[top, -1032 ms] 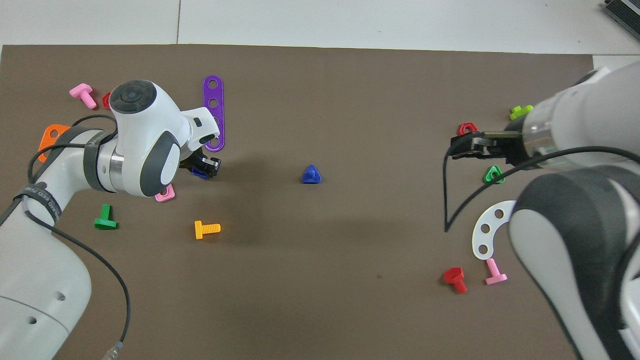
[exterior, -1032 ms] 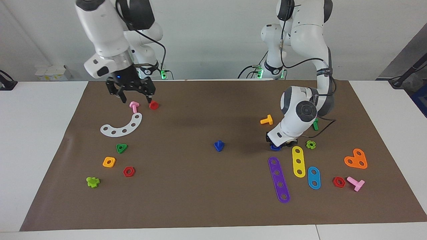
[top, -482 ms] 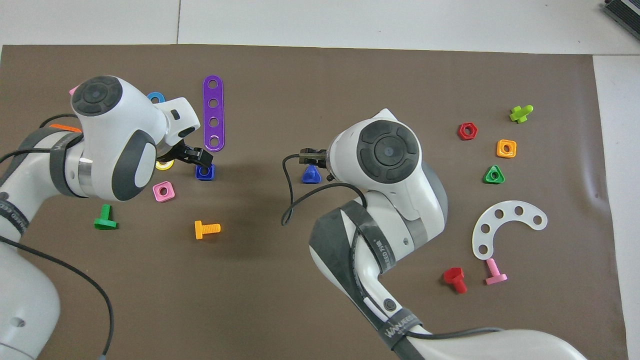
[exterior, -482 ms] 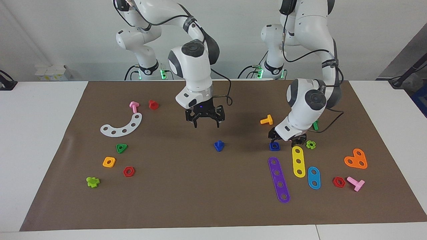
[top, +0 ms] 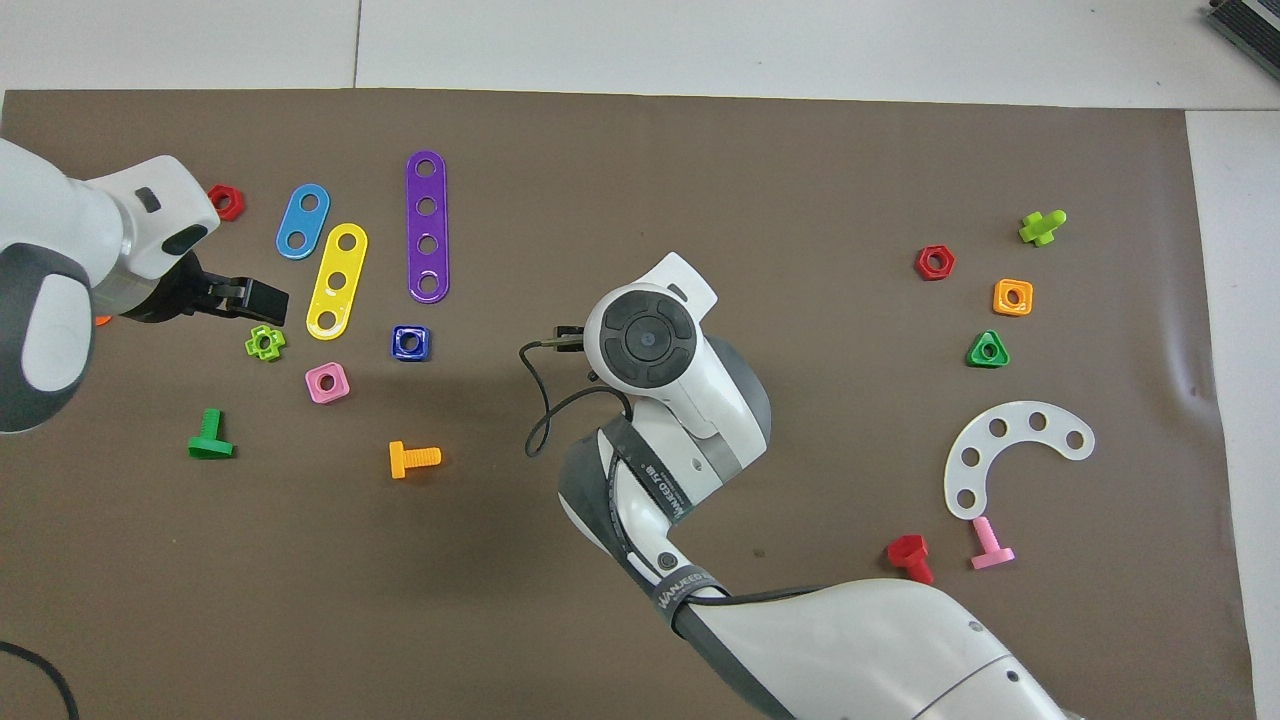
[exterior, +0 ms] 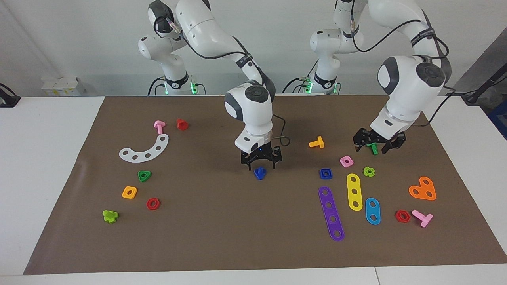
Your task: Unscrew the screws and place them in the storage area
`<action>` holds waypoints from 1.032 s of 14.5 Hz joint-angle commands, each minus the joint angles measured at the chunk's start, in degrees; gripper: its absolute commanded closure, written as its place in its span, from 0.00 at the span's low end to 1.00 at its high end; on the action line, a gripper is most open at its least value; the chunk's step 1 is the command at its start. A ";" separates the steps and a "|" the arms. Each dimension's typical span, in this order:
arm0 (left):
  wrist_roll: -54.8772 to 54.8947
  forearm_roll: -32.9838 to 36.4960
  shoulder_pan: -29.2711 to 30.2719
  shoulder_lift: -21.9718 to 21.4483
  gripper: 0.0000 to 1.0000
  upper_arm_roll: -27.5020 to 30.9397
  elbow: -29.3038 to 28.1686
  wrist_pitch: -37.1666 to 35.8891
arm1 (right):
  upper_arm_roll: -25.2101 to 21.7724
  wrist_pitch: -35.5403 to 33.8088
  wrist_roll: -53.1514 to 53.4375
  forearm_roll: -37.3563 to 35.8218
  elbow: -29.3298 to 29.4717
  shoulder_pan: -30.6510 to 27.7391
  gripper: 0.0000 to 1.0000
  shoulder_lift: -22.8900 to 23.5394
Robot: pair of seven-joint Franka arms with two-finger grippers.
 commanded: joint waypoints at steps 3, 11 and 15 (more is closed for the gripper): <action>0.23 -0.36 3.33 -8.84 0.00 0.00 -1.00 -7.30 | -0.33 1.16 -2.84 -0.96 -0.61 0.47 0.41 1.29; -3.46 2.97 2.45 -10.26 0.00 -0.26 5.76 -17.77 | -0.33 0.90 -3.11 -0.96 -0.79 0.29 0.80 1.29; -3.37 2.98 2.45 -10.70 0.00 -0.35 5.67 -17.69 | -0.33 0.99 -3.28 -0.96 -0.79 0.12 1.00 1.29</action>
